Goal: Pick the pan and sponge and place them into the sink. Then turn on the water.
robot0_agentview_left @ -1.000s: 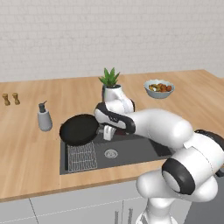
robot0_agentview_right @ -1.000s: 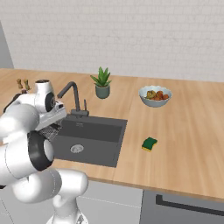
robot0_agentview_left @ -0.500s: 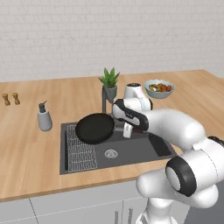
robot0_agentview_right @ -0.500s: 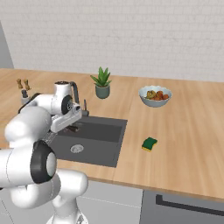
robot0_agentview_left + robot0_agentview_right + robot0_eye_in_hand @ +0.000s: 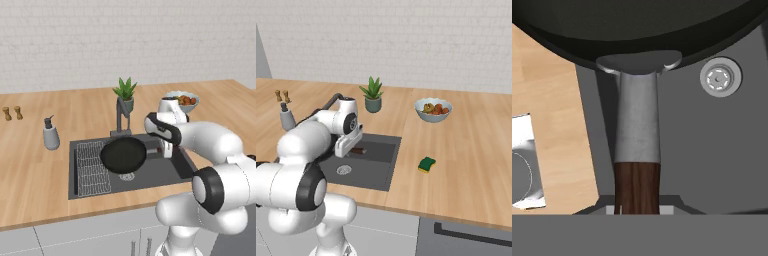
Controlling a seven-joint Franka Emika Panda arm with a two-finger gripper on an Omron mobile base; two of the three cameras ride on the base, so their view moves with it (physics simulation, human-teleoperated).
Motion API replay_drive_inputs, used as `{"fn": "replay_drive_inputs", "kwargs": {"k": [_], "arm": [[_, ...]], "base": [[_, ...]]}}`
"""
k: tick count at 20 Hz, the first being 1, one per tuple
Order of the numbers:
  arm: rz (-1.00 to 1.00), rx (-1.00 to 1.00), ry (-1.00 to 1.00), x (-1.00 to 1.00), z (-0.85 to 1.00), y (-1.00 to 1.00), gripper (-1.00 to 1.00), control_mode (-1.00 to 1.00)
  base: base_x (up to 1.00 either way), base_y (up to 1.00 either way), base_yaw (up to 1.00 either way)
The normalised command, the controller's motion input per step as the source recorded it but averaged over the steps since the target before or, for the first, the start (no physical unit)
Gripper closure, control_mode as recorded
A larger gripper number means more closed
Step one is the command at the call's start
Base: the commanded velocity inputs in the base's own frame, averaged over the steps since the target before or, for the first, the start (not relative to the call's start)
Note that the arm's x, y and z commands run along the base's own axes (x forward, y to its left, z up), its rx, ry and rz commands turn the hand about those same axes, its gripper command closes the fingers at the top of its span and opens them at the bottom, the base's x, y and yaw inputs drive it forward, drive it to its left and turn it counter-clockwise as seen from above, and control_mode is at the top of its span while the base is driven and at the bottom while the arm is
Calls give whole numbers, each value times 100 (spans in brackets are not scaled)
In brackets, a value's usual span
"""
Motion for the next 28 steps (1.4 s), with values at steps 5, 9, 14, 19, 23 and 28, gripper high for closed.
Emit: {"fn": "replay_drive_inputs", "kwargs": {"k": [5,9,14,19,23,28], "arm": [[9,0,10,26,-7,-50,100,-100],[0,0,6,15,-10,0,100,-100],[0,0,0,35,-39,-7,100,-100],[0,0,0,38,-40,-42,100,-100],[1,0,1,50,-42,-16,100,-100],[4,0,4,45,-42,0,100,-100]], "base": [[0,0,0],[0,0,0],[0,0,0],[0,0,0],[0,0,0],[0,0,0]]}}
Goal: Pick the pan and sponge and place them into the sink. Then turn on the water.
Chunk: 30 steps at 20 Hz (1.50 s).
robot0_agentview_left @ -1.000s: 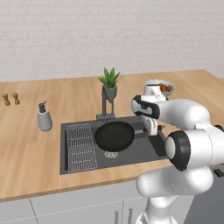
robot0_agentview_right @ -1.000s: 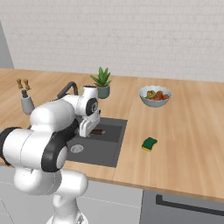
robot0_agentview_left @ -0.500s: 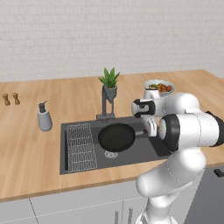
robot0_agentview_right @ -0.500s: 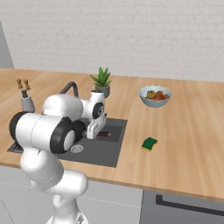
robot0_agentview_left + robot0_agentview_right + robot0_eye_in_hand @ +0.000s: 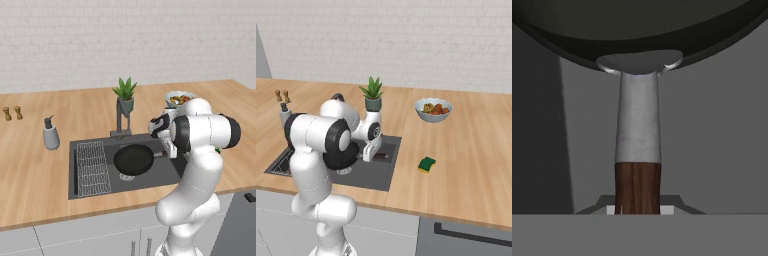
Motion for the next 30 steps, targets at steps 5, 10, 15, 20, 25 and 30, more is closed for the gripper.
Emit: {"fn": "replay_drive_inputs", "kwargs": {"k": [5,10,15,20,25,30], "arm": [[5,0,1,30,-46,0,100,-100],[11,0,0,2,-59,6,100,-100],[7,0,1,0,-53,7,100,-100],[0,2,0,3,-37,4,100,-100],[-1,4,0,13,-36,0,100,-100],[-3,0,0,19,-45,0,100,-100]], "base": [[0,0,0],[0,0,0],[0,0,0],[0,0,0],[0,0,0],[0,0,0]]}}
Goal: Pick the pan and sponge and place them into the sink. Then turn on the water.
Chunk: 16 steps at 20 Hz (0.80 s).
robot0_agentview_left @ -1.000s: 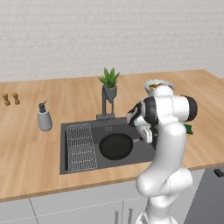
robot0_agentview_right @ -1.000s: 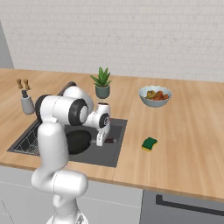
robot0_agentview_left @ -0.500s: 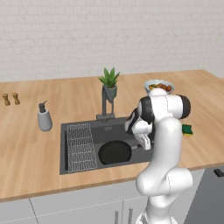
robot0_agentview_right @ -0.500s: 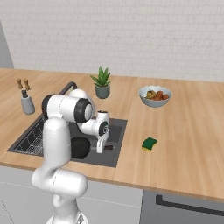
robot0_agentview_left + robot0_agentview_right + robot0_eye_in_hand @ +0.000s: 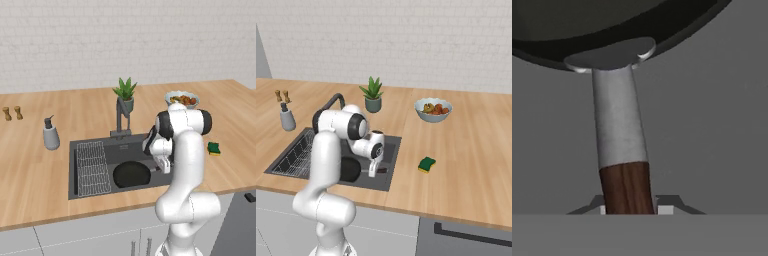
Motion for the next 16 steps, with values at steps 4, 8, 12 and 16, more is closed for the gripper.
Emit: {"fn": "replay_drive_inputs", "kwargs": {"k": [4,8,12,16], "arm": [[-2,0,0,10,-44,0,100,-100],[-1,-5,0,6,-44,-3,100,-100],[0,-8,0,2,-32,-10,100,-100],[0,0,0,-3,-26,0,-100,-100]], "base": [[0,0,0],[0,0,0],[0,0,0],[0,0,0]]}}
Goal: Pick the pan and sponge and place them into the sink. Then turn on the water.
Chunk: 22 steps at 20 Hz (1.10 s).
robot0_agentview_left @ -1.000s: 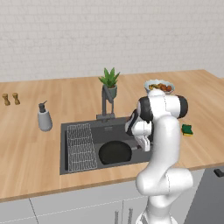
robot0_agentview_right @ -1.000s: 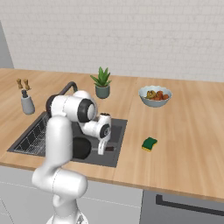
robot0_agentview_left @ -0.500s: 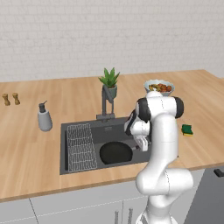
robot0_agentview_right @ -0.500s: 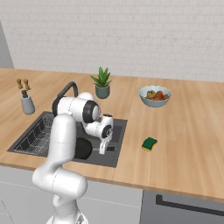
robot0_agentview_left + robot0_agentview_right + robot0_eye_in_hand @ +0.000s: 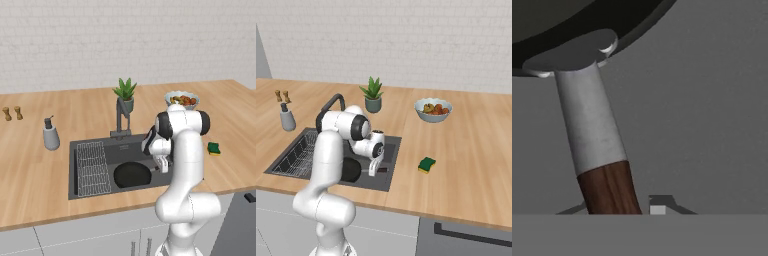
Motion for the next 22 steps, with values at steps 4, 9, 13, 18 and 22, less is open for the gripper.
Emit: {"fn": "replay_drive_inputs", "kwargs": {"k": [4,9,13,18,22], "arm": [[0,0,0,-1,-2,0,-100,-100],[2,0,-9,-18,14,-3,-100,-100],[0,0,-2,-28,77,-5,-100,-100],[0,4,0,-31,99,-3,-100,-100],[-7,1,0,-32,100,-10,-100,-100]], "base": [[0,0,0],[0,0,0],[0,0,0],[0,0,0],[0,0,0]]}}
